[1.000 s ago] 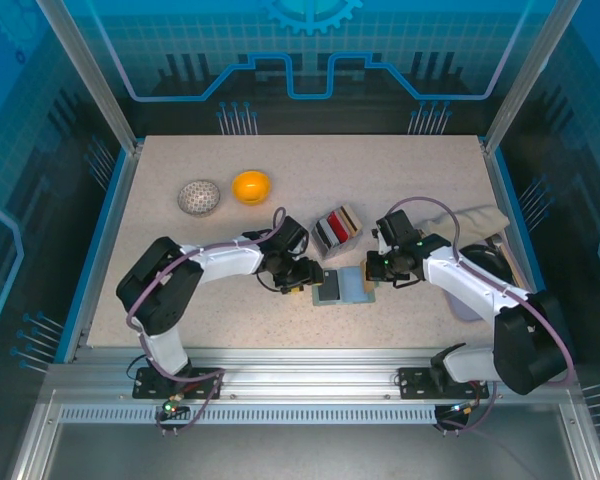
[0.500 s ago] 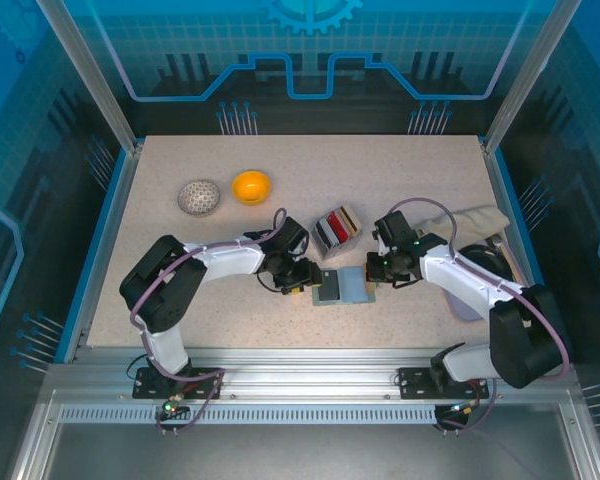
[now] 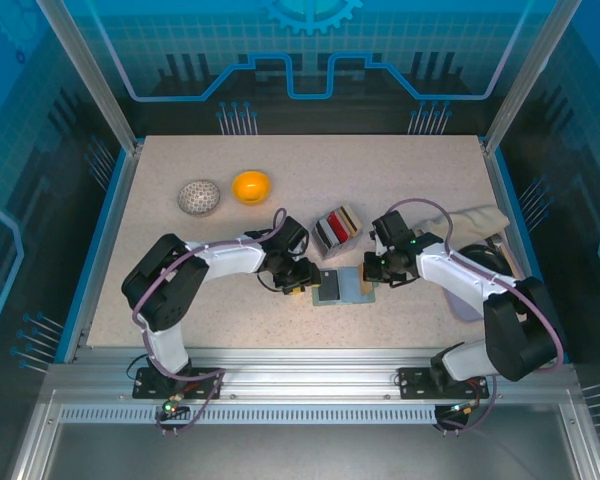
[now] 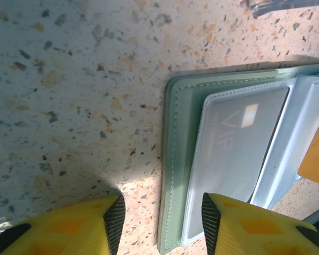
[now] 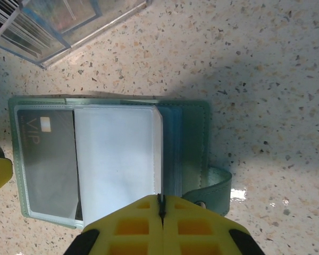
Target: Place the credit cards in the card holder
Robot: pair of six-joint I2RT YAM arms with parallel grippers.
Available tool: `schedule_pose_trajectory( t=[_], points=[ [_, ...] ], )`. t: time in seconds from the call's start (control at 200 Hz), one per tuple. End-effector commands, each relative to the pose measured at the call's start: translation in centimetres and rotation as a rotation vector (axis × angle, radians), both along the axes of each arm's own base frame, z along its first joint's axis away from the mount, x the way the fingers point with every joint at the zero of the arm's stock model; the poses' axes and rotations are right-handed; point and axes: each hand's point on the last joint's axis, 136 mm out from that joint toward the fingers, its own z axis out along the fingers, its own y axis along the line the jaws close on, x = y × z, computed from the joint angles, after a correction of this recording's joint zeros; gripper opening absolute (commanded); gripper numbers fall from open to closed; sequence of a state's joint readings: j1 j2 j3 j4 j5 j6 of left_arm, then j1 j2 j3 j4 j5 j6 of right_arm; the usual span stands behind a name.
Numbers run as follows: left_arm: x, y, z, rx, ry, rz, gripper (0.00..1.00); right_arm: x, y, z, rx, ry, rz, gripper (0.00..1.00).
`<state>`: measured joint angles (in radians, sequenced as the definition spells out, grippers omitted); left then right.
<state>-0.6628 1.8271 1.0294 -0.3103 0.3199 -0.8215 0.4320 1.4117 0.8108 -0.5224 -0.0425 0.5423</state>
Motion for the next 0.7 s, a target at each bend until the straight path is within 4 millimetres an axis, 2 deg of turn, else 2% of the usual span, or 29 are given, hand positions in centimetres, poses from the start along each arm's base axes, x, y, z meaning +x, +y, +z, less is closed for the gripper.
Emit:
schedule_pose_trajectory(
  t=[0.0,0.13,0.255,0.5,0.695],
  points=[
    [-0.4,-1.8,-1.6,-0.044,0.031,-0.036,0.46,-0.8,0.6,-1.1,0.018,0.050,0.003,0.03],
    [-0.4,-1.9,-1.5,-0.045,0.028,-0.040,0.45,-0.6,1.2,-0.6,0.053,0.040,-0.002,0.03],
    [-0.4,-1.9,-1.6,-0.044,0.030,-0.040,0.44,-0.3,2.5,0.0,0.131,0.037,0.009,0.03],
    [-0.4,-1.9,-1.5,-0.044,0.026,-0.042,0.44,0.1,4.1,0.1,0.227,0.053,-0.001,0.03],
    [-0.2,-1.7,-1.2,-0.044,0.007,-0.031,0.42,0.3,5.1,1.6,0.296,0.029,0.009,0.04]
  ],
)
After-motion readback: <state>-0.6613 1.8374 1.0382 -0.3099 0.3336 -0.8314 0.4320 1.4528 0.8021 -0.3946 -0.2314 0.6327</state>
